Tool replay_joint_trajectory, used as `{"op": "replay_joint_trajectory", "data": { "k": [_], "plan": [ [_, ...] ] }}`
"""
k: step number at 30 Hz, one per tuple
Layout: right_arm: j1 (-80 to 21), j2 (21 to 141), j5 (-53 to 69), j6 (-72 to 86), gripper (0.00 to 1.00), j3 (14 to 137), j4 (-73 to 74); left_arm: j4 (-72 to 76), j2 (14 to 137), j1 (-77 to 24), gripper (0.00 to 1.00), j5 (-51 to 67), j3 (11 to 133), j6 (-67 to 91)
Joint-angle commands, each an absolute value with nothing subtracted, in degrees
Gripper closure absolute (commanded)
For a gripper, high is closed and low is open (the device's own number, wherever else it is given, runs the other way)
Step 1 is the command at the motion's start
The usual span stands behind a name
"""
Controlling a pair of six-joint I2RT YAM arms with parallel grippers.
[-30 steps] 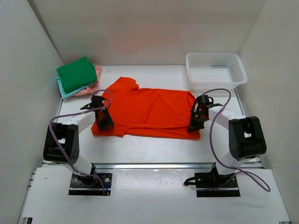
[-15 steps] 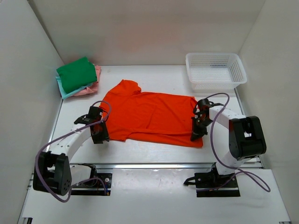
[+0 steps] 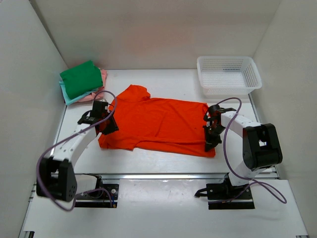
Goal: Fold and stack the t-shirts
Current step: Fold the flattened tshirt in 1/3 of the way
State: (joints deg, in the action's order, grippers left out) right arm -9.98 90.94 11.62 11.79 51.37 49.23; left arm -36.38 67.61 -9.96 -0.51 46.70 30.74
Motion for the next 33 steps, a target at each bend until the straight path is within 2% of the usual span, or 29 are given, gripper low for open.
{"op": "replay_joint_trajectory", "data": {
  "k": [1,6,8,14,17,25,28,29,30,32,33],
  "plan": [
    [-11.0,91.5,10.9,11.4,1.00,54.1,48.3,-28.7,75.2,-10.8,0.60,-3.1,48.3,29.2],
    [-9.8,90.2,12.7,12.9,1.00,51.0,45.1,-29.9,82.7,-11.5,0.60,-5.7,47.0,26.8],
    [-9.6,89.7,12.4,12.9,1.00,50.6,44.6,-32.3,83.7,-11.9,0.55,-6.8,44.5,26.2],
    [-9.6,91.1,12.0,12.6,1.00,49.0,44.1,-38.0,77.4,-11.6,0.55,-5.4,35.4,27.9],
    [-9.8,91.1,11.9,13.2,1.00,48.1,44.3,-41.9,76.0,-15.6,0.56,-6.1,38.4,29.4],
    [-10.8,88.2,12.7,14.8,1.00,45.9,47.9,-50.3,69.7,-13.7,0.57,-1.3,37.6,30.0],
    [-11.5,86.3,13.6,16.3,1.00,46.3,50.4,-52.2,66.1,-10.7,0.57,-0.3,38.9,29.1],
    [-11.2,83.3,13.9,17.0,1.00,48.2,52.5,-54.5,64.4,-6.9,0.58,1.0,45.5,27.3],
    [-10.9,82.8,13.9,17.0,1.00,49.8,52.8,-55.1,64.9,-7.0,0.60,1.0,47.5,26.9],
    [-9.5,81.5,14.6,17.1,1.00,52.6,52.4,-53.5,66.8,-7.7,0.80,2.0,55.7,26.2],
    [-9.6,81.1,14.3,17.3,1.00,54.6,51.7,-51.9,68.9,-7.8,0.94,2.3,58.4,26.1]
  ]
}}
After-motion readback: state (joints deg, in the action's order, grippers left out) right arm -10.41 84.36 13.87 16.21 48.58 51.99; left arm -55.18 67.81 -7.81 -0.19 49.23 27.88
